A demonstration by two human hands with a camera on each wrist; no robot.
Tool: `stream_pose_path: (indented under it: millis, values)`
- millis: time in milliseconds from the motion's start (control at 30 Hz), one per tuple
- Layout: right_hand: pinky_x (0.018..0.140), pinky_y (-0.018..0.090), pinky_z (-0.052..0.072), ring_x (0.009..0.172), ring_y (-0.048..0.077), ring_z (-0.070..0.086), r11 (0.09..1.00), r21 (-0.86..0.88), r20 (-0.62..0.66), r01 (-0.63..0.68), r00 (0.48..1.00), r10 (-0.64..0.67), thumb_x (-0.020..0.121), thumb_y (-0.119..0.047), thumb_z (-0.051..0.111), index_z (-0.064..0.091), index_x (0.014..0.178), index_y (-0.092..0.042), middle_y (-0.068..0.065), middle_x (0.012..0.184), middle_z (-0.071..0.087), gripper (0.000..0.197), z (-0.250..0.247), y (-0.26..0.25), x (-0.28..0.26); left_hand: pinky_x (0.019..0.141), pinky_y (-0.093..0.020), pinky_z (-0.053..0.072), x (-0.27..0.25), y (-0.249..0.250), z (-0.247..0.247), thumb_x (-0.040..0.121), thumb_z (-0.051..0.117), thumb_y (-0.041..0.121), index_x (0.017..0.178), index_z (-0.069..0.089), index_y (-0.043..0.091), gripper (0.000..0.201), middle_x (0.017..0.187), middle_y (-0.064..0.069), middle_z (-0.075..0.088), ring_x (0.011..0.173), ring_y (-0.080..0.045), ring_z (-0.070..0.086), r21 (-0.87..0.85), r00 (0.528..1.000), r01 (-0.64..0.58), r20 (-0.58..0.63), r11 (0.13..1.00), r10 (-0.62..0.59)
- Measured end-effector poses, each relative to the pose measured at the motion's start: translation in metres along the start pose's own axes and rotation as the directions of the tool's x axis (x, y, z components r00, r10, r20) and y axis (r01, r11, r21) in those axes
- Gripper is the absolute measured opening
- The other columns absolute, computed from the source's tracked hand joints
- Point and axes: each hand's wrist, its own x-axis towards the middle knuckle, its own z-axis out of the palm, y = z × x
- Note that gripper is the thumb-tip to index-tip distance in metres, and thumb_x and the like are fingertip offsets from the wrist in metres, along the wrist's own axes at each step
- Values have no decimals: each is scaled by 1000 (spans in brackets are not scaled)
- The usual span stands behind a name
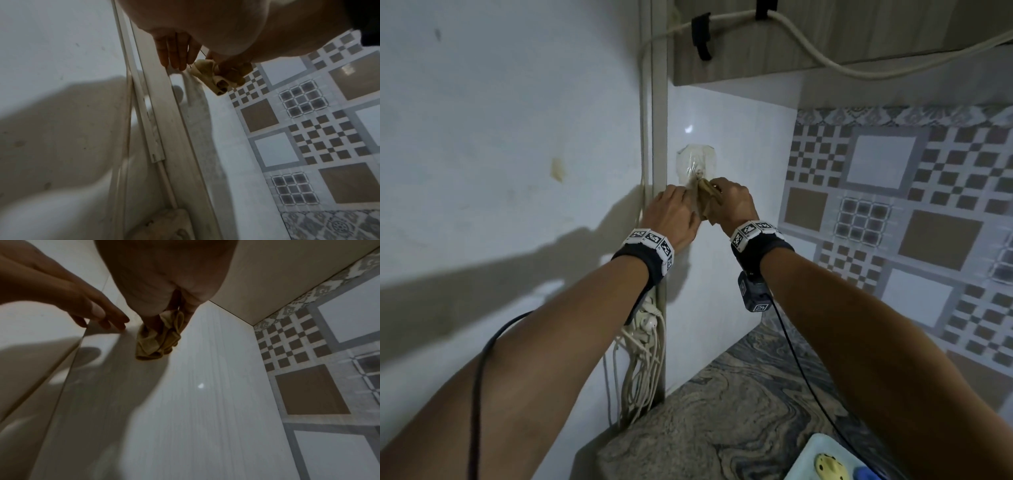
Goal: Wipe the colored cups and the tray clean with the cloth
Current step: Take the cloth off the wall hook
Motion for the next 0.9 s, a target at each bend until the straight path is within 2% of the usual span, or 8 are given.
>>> stream_pose_path:
  millis: [167, 267, 367, 467, 600, 700, 800, 900]
  values:
    - [75, 42, 52, 91, 38, 61, 998, 67, -276, 2, 961, 17, 91, -6, 52, 64, 115, -2, 19, 101, 69, 27, -5, -4, 11, 96, -37, 42, 6, -11, 0, 92, 44, 26, 129, 52, 2, 45, 122, -13, 60, 112, -28, 52, -18, 996, -71, -52, 997, 70]
    - [81, 43, 52, 98, 36, 61, 997, 51, -323, -53, 944, 67, 90, -5, 53, 64, 120, -4, 18, 107, 69, 32, -13, 4, 1, 98, -38, 41, 7, -7, 6, 91, 44, 26, 128, 53, 1, 45, 121, -15, 60, 111, -29, 52, -59, 991, -113, -85, 992, 108]
    - [78, 46, 56, 91, 37, 66, 992, 8, -326, -129, 937, 125, 90, -8, 52, 63, 123, -7, 17, 102, 71, 35, -21, 26, -29, 99, -41, 43, 4, 10, 21, 92, 43, 27, 125, 55, 0, 45, 121, -16, 61, 113, -30, 51, -128, 985, -157, -91, 979, 146]
    - [75, 47, 58, 85, 35, 68, 979, -63, -322, -195, 932, 165, 94, -13, 51, 64, 124, -7, 17, 102, 71, 33, -35, 51, -77, 99, -43, 43, -9, 41, 43, 94, 42, 26, 127, 54, -2, 45, 123, -18, 60, 116, -32, 50, -231, 979, -203, -70, 952, 192]
    - [78, 40, 55, 91, 36, 65, 956, -178, -342, -233, 926, 162, 92, -26, 44, 65, 121, -2, 21, 108, 68, 43, -50, 77, -163, 101, -42, 40, -52, 102, 77, 96, 43, 27, 132, 50, -1, 46, 129, -17, 57, 119, -32, 48, -357, 955, -278, -2, 892, 297]
    - [73, 37, 50, 88, 40, 65, 924, -265, -347, -277, 921, 177, 92, -19, 51, 66, 118, 2, 26, 105, 67, 37, -56, 91, -233, 102, -39, 39, -94, 144, 102, 95, 46, 26, 132, 51, 0, 46, 129, -15, 56, 122, -30, 47, -462, 927, -308, 49, 832, 371]
    - [75, 44, 52, 93, 44, 63, 871, -325, -333, -369, 906, 260, 93, -15, 54, 65, 122, 0, 28, 108, 66, 34, -67, 101, -299, 101, -39, 38, -135, 179, 119, 93, 49, 23, 131, 52, -1, 45, 128, -15, 57, 122, -30, 47, -541, 890, -328, 98, 774, 445]
    - [62, 42, 54, 79, 40, 65, 834, -418, -361, -359, 908, 210, 96, -28, 52, 70, 108, 1, 24, 91, 69, 36, -75, 108, -353, 103, -40, 36, -167, 209, 131, 93, 49, 22, 132, 51, -1, 45, 134, -16, 53, 125, -31, 45, -590, 842, -318, 185, 742, 507]
